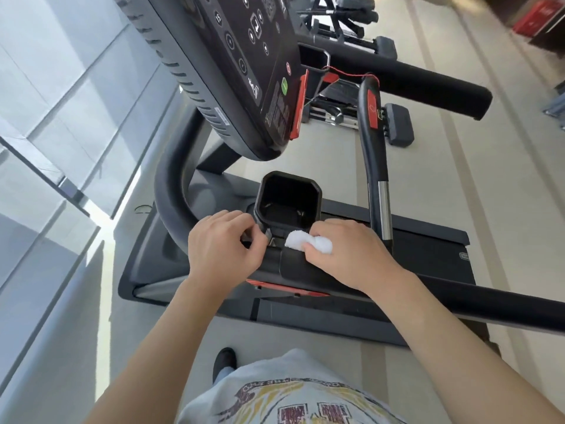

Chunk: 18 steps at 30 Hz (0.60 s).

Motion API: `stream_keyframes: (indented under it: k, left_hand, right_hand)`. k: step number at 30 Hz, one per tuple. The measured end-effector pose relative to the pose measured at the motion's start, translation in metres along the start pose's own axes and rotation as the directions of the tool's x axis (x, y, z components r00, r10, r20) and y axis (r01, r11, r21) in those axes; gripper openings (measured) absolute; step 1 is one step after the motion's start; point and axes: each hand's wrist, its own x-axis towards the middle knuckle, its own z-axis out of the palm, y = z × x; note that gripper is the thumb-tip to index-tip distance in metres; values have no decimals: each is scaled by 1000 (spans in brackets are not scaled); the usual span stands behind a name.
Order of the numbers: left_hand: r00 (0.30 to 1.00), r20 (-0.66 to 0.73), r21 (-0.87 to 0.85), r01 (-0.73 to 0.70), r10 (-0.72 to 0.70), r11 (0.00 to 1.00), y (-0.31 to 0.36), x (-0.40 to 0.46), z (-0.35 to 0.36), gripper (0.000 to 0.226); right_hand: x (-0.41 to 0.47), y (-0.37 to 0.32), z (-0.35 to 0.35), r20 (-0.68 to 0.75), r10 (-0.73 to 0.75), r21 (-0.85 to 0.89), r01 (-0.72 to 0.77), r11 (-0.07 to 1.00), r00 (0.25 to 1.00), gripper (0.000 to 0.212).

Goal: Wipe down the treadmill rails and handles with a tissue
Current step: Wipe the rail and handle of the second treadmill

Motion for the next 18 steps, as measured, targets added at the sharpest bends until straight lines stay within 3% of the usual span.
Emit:
stream_keyframes:
  k: [5,8,10,14,18]
  left_hand:
    - [994,100,-43,41,-36,998,17,0,-3,28]
    - [989,143,-152,-13,35,988,47,-5,5,22]
    - [977,196,-187,-45,82,981,65,-10,17,19]
    - [966,200,-92,-148,164,985,78,-19,40,13]
    - [985,153,-95,-66,80,993,82,-19,40,21]
  right_hand:
    - [-36,44,-15,3,139,42,-139,989,990,31]
    - [-55,64,-30,36,213,184,-216,959,976,47]
    - [-63,76,-30,83,224,289,-239,927,971,42]
    - [-57,74,-5,-35,75,176,-68,982,997,32]
    - [-17,52,3,-38,-65,120,69,990,997,43]
